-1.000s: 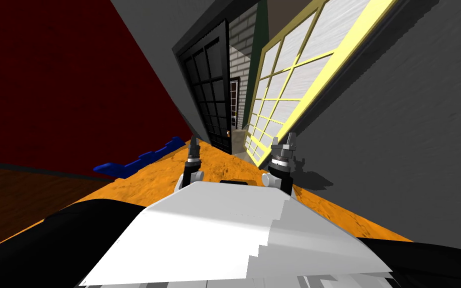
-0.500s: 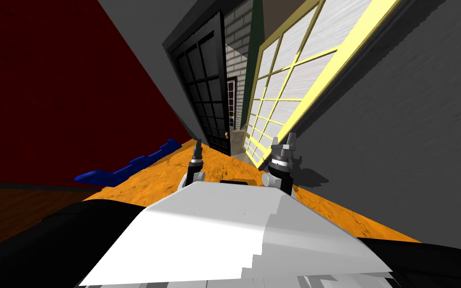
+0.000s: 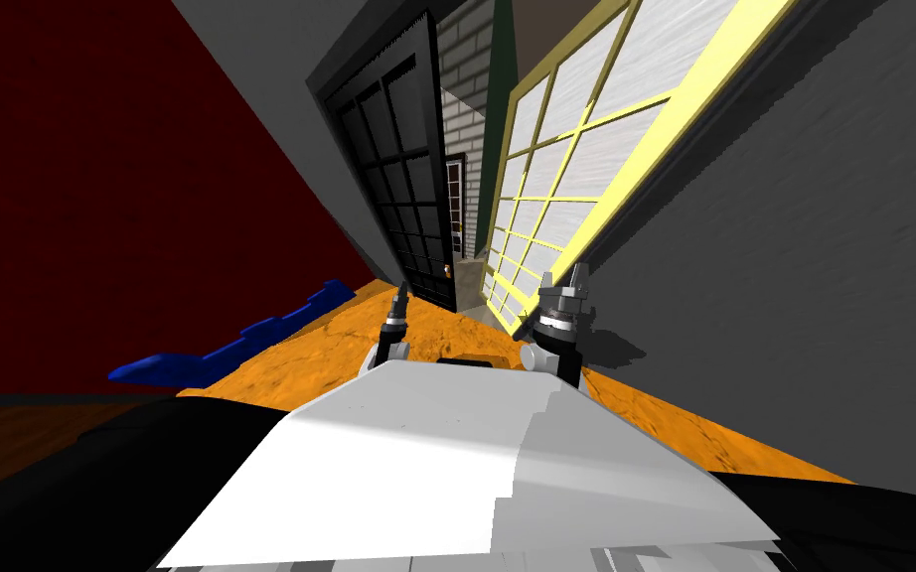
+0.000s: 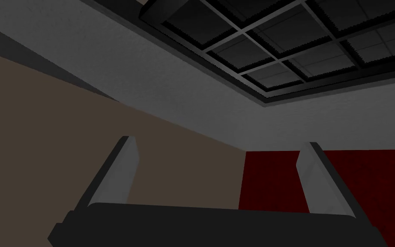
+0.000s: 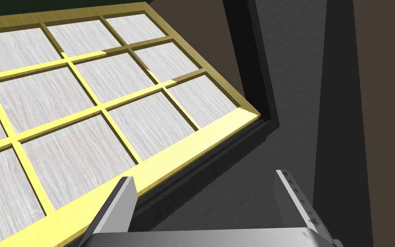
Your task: Push the door open
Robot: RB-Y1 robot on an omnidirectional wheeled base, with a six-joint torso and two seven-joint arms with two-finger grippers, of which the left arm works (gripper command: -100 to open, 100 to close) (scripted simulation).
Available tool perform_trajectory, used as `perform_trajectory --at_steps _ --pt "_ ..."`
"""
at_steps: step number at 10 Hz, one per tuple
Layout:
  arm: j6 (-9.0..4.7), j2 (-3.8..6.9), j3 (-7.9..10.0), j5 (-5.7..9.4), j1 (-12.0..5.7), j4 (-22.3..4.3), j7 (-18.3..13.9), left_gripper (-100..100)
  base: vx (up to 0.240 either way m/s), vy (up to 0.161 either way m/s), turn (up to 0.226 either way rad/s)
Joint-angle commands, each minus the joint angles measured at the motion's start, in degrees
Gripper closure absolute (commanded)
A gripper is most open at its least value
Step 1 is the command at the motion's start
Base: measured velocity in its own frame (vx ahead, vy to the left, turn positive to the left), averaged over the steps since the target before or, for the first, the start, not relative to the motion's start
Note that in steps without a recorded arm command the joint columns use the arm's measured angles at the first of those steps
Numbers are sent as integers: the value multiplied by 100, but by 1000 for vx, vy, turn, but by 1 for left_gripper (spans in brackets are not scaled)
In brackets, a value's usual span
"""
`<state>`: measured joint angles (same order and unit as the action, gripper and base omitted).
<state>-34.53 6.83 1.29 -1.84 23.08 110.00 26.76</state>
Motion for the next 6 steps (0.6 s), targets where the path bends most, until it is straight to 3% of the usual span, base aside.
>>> perform_trajectory --at_steps 1,6 --pt "-76 51 -10 -2 -39 -233 184 -100 95 15 -61" --pt "-303 177 -69 -26 -195 -993 755 -100 100 23 -78"
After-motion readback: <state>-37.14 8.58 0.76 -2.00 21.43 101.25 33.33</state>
